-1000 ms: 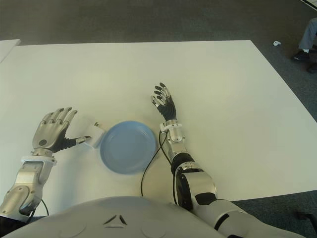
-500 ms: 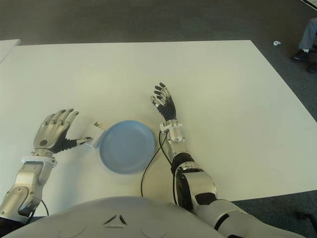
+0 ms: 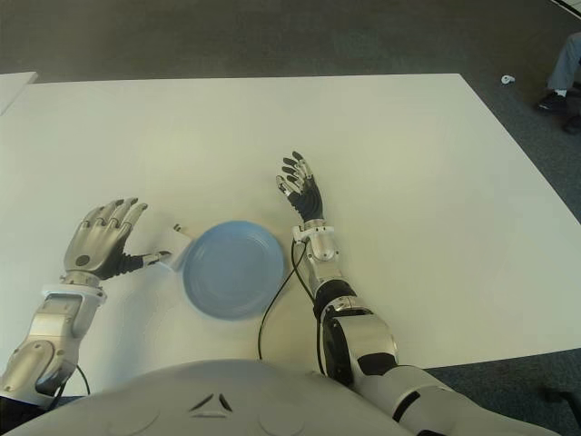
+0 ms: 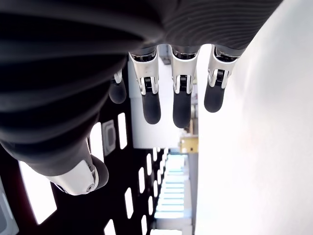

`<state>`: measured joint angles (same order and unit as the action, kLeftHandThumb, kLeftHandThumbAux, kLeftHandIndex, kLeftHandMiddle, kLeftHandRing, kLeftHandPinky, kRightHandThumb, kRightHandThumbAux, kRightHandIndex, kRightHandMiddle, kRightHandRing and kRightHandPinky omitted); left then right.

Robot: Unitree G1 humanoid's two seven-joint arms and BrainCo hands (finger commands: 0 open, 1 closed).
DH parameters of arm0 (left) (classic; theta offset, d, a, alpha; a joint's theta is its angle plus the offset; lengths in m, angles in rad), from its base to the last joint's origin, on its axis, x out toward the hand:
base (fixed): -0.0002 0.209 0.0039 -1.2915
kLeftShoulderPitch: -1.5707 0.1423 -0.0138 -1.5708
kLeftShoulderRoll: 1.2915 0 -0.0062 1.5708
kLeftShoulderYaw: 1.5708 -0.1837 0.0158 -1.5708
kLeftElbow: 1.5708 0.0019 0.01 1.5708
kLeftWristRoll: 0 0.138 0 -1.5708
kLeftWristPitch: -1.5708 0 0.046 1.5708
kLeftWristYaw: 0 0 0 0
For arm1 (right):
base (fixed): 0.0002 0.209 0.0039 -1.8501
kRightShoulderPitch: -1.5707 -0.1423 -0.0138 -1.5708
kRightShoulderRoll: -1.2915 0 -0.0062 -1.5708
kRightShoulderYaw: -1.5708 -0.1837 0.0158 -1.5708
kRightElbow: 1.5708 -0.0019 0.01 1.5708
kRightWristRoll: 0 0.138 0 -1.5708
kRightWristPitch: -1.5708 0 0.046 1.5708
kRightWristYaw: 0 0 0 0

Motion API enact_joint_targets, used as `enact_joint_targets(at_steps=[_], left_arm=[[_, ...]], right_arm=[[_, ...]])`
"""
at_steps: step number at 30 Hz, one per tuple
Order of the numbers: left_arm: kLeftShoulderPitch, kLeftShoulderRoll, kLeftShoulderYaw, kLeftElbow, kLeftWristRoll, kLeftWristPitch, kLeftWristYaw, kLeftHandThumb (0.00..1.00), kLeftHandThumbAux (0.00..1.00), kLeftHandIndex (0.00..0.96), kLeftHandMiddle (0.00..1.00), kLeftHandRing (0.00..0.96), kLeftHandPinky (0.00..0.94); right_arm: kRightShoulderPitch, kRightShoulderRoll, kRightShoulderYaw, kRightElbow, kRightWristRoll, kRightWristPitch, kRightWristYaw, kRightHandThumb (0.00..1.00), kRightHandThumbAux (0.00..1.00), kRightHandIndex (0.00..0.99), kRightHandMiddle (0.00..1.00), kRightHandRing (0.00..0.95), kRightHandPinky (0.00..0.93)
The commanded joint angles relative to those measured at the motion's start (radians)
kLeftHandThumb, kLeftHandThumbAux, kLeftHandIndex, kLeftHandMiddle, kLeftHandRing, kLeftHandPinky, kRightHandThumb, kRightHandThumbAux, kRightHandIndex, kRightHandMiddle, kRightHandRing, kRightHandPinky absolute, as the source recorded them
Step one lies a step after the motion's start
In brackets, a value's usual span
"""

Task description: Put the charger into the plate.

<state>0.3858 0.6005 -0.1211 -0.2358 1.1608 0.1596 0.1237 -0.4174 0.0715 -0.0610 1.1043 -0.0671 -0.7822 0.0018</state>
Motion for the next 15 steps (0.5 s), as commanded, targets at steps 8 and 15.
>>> enact_joint_targets(at_steps=[8, 15], left_arm=[[-0.109, 0.032, -0.063, 0.103, 0.102, 0.007, 0.012, 0.267, 0.306, 0.0, 0.0, 0.0, 0.0], [-0.175, 0.074, -0.074, 0.143, 0.109, -0.011, 0.016, 0.283, 0.308, 0.0, 0.0, 0.0, 0.0]], right_arm=[[0.1, 0.012, -0.002, 0.066, 0.007, 0.038, -0.005, 0.2, 0.675, 0.042, 0.196, 0.202, 0.176], [0.104, 0.02, -0.007, 0.063, 0.016, 0.03, 0.005, 0.208, 0.671, 0.037, 0.19, 0.196, 0.168]])
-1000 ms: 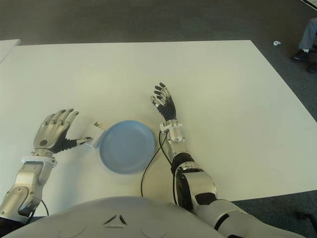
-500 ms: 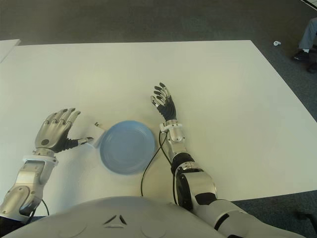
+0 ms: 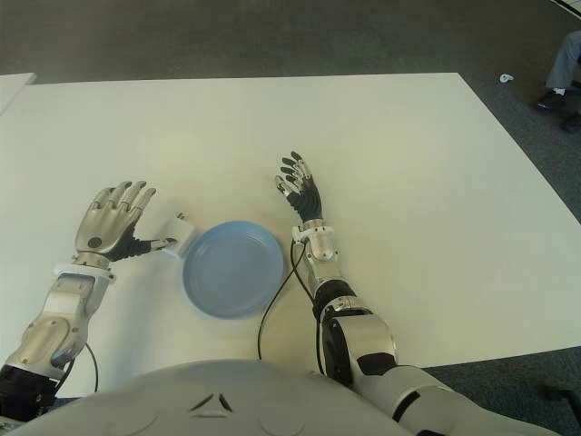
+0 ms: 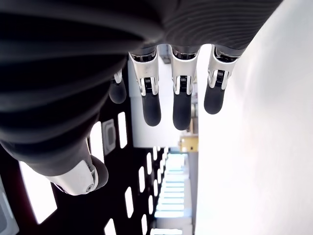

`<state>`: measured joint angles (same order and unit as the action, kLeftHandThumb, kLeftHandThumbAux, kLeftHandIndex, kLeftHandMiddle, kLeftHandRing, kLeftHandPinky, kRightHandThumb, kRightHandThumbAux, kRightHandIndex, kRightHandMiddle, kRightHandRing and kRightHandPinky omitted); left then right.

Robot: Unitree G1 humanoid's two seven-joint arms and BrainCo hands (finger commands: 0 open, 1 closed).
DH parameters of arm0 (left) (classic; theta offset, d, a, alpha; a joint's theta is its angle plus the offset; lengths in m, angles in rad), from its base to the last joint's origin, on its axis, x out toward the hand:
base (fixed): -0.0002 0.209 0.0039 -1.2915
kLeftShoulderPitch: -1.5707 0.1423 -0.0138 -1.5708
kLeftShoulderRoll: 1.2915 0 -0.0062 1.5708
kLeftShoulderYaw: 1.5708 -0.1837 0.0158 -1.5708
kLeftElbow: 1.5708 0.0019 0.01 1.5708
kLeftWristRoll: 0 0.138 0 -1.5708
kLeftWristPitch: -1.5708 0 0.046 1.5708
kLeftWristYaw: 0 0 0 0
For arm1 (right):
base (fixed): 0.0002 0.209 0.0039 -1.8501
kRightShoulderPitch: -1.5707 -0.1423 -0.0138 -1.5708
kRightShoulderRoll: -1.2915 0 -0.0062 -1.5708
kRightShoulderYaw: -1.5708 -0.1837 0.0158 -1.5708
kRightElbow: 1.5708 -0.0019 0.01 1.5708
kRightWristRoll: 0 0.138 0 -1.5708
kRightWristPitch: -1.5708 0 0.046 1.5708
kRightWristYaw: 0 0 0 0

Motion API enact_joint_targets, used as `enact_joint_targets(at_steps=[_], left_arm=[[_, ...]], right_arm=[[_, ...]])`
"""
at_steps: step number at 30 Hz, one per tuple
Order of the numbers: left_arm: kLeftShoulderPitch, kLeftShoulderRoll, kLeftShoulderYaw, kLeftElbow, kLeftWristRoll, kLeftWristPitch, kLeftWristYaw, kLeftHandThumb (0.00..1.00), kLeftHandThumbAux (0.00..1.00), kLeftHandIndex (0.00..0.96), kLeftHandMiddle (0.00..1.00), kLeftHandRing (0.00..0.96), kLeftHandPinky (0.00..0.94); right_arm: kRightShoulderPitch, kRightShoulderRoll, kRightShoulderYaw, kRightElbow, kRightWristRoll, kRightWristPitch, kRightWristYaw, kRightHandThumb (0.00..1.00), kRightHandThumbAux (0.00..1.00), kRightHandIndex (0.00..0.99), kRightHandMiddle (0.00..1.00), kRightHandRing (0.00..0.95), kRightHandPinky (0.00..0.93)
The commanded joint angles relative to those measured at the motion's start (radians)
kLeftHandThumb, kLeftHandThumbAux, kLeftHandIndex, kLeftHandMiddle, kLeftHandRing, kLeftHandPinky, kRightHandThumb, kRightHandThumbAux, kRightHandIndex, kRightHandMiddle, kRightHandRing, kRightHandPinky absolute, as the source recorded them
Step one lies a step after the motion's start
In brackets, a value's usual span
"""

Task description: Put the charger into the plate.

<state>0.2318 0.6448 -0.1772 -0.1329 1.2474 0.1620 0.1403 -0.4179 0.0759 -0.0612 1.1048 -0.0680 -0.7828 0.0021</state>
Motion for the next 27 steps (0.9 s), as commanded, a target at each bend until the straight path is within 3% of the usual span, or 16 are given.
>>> enact_joint_targets(at_steps=[1, 12, 17, 27], left_arm=[[-0.032, 0.034, -0.021, 0.048, 0.024, -0.016, 0.0, 0.284, 0.307, 0.0, 0.0, 0.0, 0.0], [-0.102, 0.087, -0.038, 0.09, 0.029, -0.027, -0.018, 0.263, 0.301, 0.0, 0.0, 0.0, 0.0], [-0.163, 0.113, -0.069, 0.175, 0.052, -0.033, -0.004, 0.225, 0.296, 0.0, 0.0, 0.0, 0.0], [-0.229, 0.124, -0.117, 0.253, 0.067, -0.008, -0.037, 0.172, 0.289, 0.0, 0.0, 0.0, 0.0]], right_arm=[[0.105, 0.016, -0.008, 0.063, 0.018, 0.029, 0.005, 0.209, 0.669, 0.037, 0.19, 0.196, 0.169], [0.107, 0.026, -0.009, 0.059, 0.02, 0.027, 0.007, 0.196, 0.64, 0.036, 0.194, 0.2, 0.166], [0.108, 0.031, -0.015, 0.058, 0.029, 0.024, 0.018, 0.201, 0.634, 0.034, 0.192, 0.197, 0.167], [0.111, 0.034, -0.019, 0.056, 0.038, 0.018, 0.031, 0.21, 0.624, 0.039, 0.198, 0.203, 0.176]])
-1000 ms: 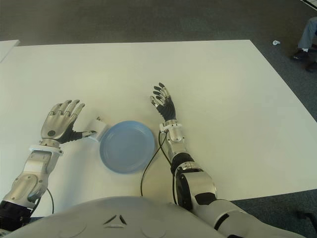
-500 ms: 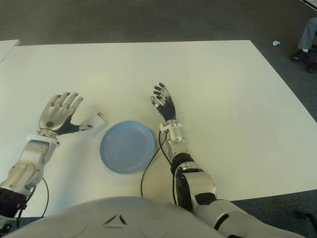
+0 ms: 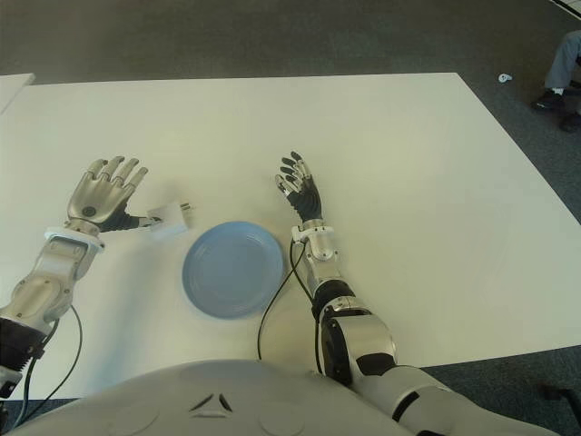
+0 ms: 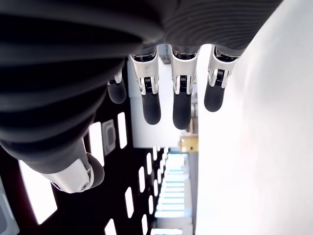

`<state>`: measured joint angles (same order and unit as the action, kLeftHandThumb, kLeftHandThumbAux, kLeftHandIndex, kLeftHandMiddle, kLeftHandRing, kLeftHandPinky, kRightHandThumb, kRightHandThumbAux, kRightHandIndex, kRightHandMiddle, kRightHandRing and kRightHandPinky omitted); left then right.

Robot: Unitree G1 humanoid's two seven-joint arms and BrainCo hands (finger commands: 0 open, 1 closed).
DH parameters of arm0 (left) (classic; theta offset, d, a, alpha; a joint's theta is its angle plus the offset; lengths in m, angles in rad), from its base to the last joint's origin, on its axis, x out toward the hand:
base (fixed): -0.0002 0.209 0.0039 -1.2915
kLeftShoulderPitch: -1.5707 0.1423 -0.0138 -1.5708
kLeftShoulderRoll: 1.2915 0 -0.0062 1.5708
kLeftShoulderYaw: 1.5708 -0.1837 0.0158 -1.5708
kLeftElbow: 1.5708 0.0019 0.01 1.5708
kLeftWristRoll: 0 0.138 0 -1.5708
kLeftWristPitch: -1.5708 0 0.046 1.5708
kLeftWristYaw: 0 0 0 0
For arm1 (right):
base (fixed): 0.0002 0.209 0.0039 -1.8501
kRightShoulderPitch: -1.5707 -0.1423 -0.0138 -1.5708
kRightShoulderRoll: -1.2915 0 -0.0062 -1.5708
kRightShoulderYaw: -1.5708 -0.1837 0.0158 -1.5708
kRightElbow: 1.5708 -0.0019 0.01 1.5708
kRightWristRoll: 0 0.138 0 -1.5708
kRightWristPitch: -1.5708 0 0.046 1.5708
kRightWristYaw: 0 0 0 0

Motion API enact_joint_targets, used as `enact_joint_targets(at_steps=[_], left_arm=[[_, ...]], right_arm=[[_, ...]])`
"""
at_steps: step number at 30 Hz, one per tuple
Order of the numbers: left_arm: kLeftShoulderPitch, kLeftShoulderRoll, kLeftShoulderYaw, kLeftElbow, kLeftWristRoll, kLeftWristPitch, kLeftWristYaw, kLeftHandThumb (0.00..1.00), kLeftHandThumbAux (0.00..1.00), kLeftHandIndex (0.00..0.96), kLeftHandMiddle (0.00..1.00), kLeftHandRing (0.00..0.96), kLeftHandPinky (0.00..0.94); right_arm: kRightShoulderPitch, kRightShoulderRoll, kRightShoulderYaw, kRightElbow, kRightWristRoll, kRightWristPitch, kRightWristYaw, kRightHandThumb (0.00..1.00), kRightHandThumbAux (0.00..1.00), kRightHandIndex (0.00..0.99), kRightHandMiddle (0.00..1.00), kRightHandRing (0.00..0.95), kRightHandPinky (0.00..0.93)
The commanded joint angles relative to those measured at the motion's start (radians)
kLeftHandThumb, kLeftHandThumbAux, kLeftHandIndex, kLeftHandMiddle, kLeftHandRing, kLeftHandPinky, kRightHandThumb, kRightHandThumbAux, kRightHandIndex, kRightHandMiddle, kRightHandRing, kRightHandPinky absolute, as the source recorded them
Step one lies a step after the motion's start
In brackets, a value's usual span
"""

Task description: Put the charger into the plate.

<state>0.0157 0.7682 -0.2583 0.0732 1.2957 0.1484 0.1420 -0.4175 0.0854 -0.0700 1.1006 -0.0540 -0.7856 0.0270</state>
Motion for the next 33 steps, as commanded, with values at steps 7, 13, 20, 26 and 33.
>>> enact_joint_targets(at_steps=[7, 13, 20, 26, 33], left_arm=[[-0.033, -0.005, -0.054, 0.069, 0.009, 0.032, -0.051, 0.179, 0.298, 0.0, 0.0, 0.0, 0.0], [-0.052, -0.015, -0.063, 0.096, -0.001, 0.052, -0.046, 0.194, 0.297, 0.0, 0.0, 0.0, 0.0], [-0.057, -0.024, -0.06, 0.099, -0.02, 0.066, -0.03, 0.198, 0.295, 0.0, 0.0, 0.0, 0.0], [-0.042, -0.029, -0.027, 0.054, -0.085, 0.054, -0.011, 0.202, 0.311, 0.0, 0.0, 0.0, 0.0], [-0.002, -0.023, 0.028, -0.047, -0.19, 0.007, 0.01, 0.216, 0.343, 0.0, 0.0, 0.0, 0.0]], right_arm=[[0.113, 0.023, -0.013, 0.058, 0.026, 0.019, 0.013, 0.208, 0.618, 0.042, 0.2, 0.207, 0.182], [0.114, 0.022, -0.014, 0.058, 0.025, 0.023, 0.014, 0.206, 0.618, 0.04, 0.199, 0.205, 0.178], [0.115, 0.019, -0.015, 0.059, 0.023, 0.022, 0.014, 0.203, 0.621, 0.036, 0.198, 0.203, 0.172], [0.116, 0.016, -0.017, 0.058, 0.024, 0.023, 0.017, 0.208, 0.636, 0.031, 0.196, 0.203, 0.174], [0.115, 0.01, -0.018, 0.06, 0.023, 0.033, 0.02, 0.211, 0.647, 0.022, 0.192, 0.2, 0.168]])
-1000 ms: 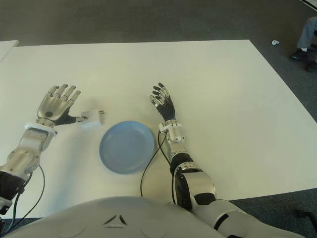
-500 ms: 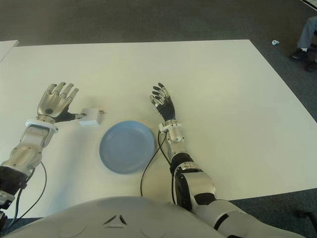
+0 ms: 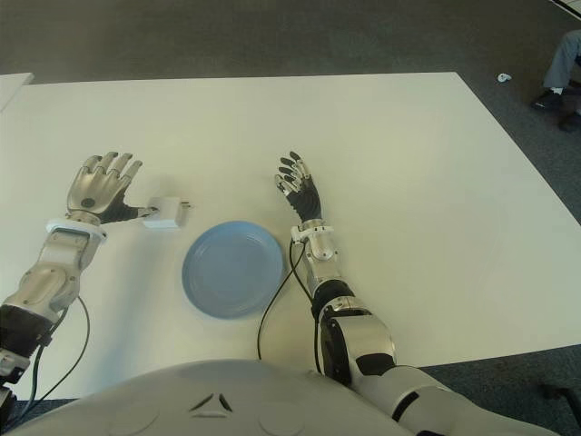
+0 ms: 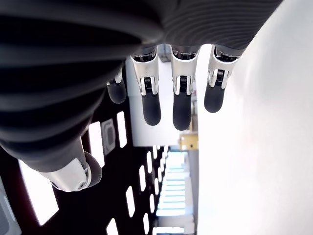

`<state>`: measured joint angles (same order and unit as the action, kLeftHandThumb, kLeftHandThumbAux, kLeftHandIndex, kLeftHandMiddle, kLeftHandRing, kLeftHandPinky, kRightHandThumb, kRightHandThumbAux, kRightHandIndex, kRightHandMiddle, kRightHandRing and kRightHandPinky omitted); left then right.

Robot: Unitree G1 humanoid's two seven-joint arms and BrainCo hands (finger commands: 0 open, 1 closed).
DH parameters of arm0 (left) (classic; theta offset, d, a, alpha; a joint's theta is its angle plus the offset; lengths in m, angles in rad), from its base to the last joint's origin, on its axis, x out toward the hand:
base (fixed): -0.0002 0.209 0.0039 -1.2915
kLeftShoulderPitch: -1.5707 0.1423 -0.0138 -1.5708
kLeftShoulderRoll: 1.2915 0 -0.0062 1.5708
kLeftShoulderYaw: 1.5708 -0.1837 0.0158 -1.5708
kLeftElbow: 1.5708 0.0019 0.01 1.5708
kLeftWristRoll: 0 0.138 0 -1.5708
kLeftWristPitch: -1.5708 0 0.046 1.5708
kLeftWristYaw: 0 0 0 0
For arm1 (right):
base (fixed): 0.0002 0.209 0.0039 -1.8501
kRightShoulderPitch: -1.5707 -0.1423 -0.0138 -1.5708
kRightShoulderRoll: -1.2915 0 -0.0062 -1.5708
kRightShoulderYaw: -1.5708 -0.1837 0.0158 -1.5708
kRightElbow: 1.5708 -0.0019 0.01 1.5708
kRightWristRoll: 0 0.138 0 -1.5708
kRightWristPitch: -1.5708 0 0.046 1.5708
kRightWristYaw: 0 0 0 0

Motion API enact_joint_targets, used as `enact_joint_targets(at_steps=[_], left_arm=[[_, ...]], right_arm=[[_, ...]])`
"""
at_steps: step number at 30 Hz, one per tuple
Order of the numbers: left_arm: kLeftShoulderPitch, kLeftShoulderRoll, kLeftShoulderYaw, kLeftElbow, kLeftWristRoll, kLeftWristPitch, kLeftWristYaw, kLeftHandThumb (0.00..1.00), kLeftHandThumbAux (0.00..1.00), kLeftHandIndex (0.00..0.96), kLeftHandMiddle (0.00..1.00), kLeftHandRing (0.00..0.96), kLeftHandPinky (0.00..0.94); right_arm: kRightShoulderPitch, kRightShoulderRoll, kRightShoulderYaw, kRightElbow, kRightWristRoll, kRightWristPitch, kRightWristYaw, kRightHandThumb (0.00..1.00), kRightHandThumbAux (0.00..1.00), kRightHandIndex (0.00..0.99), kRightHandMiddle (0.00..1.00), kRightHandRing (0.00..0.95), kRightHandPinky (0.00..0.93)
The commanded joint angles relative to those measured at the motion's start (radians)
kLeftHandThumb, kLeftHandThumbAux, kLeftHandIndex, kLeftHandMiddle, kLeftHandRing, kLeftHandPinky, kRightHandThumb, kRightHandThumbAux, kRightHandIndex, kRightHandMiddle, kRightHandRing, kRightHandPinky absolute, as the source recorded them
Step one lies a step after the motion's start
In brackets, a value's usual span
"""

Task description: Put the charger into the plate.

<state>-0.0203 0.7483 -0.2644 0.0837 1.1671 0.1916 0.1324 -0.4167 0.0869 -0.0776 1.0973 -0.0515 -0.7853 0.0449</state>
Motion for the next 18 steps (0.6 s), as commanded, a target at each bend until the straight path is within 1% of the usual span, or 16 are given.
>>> enact_joint_targets(at_steps=[1, 4, 6, 9, 14, 18], left_arm=[[0.041, -0.001, 0.042, -0.072, -0.076, -0.046, 0.023, 0.221, 0.351, 0.0, 0.0, 0.0, 0.0], [0.058, 0.005, 0.064, -0.101, -0.109, -0.077, 0.036, 0.228, 0.362, 0.0, 0.0, 0.0, 0.0], [0.071, 0.009, 0.084, -0.116, -0.147, -0.12, 0.062, 0.234, 0.368, 0.0, 0.0, 0.0, 0.0], [0.077, 0.01, 0.1, -0.118, -0.175, -0.158, 0.085, 0.246, 0.371, 0.0, 0.0, 0.0, 0.0], [0.094, 0.024, 0.14, -0.135, -0.231, -0.243, 0.113, 0.267, 0.361, 0.0, 0.0, 0.0, 0.0], [0.094, 0.047, 0.193, -0.145, -0.365, -0.387, 0.101, 0.273, 0.356, 0.0, 0.0, 0.0, 0.0]], right_arm=[[0.114, 0.009, -0.011, 0.063, 0.02, 0.033, 0.002, 0.213, 0.652, 0.021, 0.194, 0.2, 0.171], [0.114, 0.008, -0.011, 0.065, 0.02, 0.033, 0.001, 0.217, 0.66, 0.02, 0.195, 0.201, 0.174], [0.114, 0.009, -0.011, 0.065, 0.018, 0.031, -0.002, 0.219, 0.666, 0.02, 0.197, 0.204, 0.179], [0.113, 0.009, -0.01, 0.067, 0.016, 0.03, -0.005, 0.22, 0.674, 0.02, 0.203, 0.211, 0.188], [0.112, 0.009, -0.009, 0.068, 0.015, 0.034, -0.01, 0.223, 0.681, 0.022, 0.215, 0.224, 0.201], [0.11, 0.01, -0.01, 0.07, 0.018, 0.041, -0.005, 0.224, 0.677, 0.026, 0.217, 0.227, 0.206]])
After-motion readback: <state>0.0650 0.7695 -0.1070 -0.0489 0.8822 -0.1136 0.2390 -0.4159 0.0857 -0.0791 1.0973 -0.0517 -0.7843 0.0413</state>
